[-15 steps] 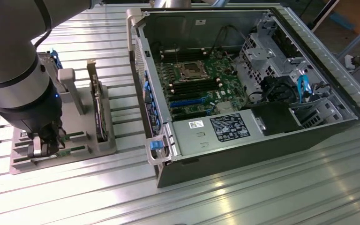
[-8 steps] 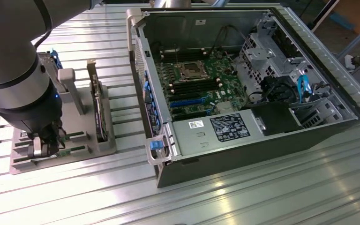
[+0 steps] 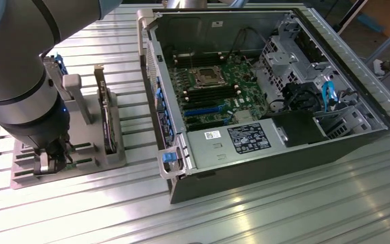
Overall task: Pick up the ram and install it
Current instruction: 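Pick up the ram and move it above insertion slot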
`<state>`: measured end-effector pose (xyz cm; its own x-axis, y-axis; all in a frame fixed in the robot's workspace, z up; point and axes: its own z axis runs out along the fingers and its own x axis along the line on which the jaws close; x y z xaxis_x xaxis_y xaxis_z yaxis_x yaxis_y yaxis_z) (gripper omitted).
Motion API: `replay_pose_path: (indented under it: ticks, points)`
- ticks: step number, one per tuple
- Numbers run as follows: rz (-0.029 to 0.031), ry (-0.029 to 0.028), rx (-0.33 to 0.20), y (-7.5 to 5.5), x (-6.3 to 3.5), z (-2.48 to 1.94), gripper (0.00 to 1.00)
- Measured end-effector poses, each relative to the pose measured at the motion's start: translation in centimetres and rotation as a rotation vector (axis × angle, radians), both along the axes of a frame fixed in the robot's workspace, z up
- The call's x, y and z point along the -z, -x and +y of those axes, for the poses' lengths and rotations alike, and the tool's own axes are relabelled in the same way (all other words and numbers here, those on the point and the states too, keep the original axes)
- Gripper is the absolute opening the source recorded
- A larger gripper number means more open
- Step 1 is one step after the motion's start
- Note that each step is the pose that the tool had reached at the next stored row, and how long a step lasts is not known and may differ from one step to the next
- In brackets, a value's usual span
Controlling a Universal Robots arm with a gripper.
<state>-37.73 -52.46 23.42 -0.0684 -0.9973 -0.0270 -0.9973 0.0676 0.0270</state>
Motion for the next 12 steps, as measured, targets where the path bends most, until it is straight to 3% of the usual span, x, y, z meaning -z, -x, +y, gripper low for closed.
replay_pose_path:
  ticks: [12]
  points:
    - [-0.0001,-0.0001,-0.032,0.00,0.21,0.00,0.32]
